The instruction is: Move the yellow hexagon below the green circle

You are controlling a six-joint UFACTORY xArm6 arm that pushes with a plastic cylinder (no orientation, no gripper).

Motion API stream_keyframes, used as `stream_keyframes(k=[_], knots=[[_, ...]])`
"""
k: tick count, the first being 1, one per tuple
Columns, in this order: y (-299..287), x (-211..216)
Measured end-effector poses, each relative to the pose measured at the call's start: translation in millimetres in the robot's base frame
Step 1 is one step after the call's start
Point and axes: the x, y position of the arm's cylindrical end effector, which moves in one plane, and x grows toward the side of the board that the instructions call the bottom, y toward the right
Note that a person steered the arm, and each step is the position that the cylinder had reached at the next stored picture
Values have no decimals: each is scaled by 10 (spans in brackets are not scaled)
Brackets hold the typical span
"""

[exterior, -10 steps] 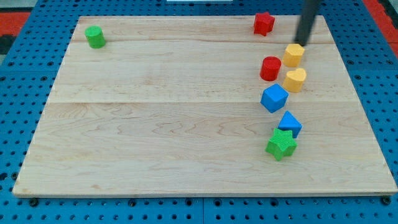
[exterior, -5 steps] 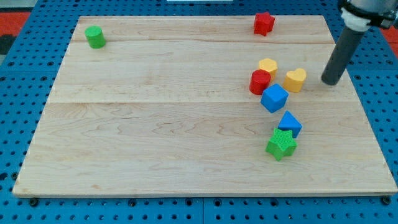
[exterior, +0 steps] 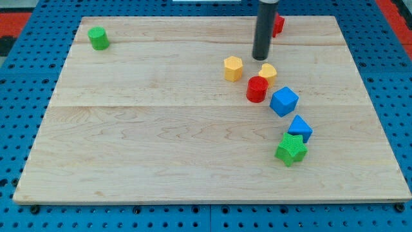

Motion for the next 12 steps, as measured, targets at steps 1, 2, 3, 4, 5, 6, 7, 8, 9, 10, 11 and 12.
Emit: stream_keyframes(k=[1,2,3,4,5,6,7,8,9,10,11,12], knots=[[-232,289],[-1034,358],[-1502,545],[-1582,694],[-2312,301],[-2957,-110],[-3322,-301],[-3263,-159],[-2113,-143],[-1060,-126],[-536,25],[-41,702]])
